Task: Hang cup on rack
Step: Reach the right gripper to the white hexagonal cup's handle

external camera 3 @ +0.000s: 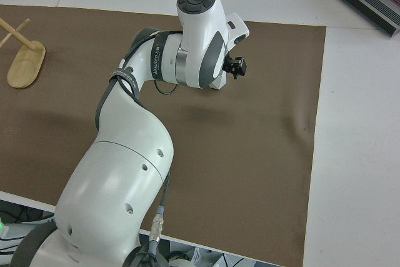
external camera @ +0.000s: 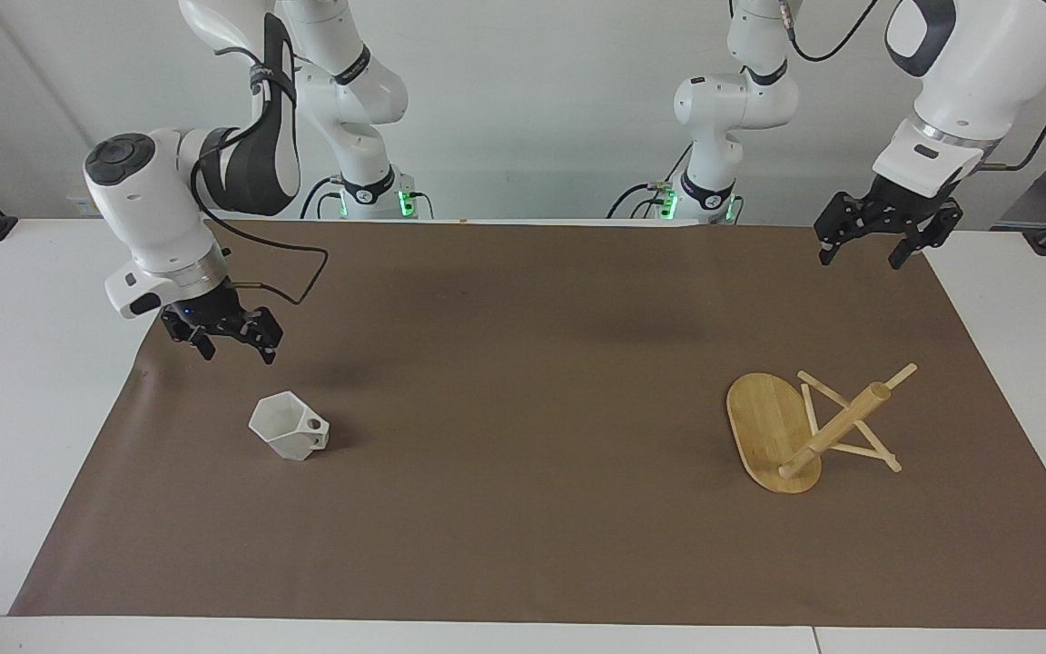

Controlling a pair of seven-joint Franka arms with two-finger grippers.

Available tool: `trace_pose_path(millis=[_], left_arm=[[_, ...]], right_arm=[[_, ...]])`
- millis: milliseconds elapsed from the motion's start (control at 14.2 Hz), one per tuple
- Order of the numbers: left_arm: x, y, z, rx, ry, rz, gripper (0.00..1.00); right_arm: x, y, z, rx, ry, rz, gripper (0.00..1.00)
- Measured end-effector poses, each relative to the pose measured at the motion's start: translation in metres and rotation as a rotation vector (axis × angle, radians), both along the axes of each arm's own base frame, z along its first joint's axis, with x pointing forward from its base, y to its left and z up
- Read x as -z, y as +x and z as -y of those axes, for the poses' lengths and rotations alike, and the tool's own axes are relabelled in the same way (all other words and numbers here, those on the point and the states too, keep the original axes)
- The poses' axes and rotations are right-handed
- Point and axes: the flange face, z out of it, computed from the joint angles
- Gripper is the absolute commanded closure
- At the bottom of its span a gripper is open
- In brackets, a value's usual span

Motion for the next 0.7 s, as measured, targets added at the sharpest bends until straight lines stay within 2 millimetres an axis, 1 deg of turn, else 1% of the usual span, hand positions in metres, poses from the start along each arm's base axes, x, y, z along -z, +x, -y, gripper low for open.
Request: trace_pose_path(millis=[423,705], left_arm=[[0.000,0.000,0.000,0.000,0.000,0.000,0.00],[0.000,0.000,0.000,0.000,0.000,0.000,0.00]], right_arm=[[0.025,0.014,0.002,0.000,-0.003,0.035,0.00],[0.029,0.016,0.002,0.001,-0.004,0.044,0.00]])
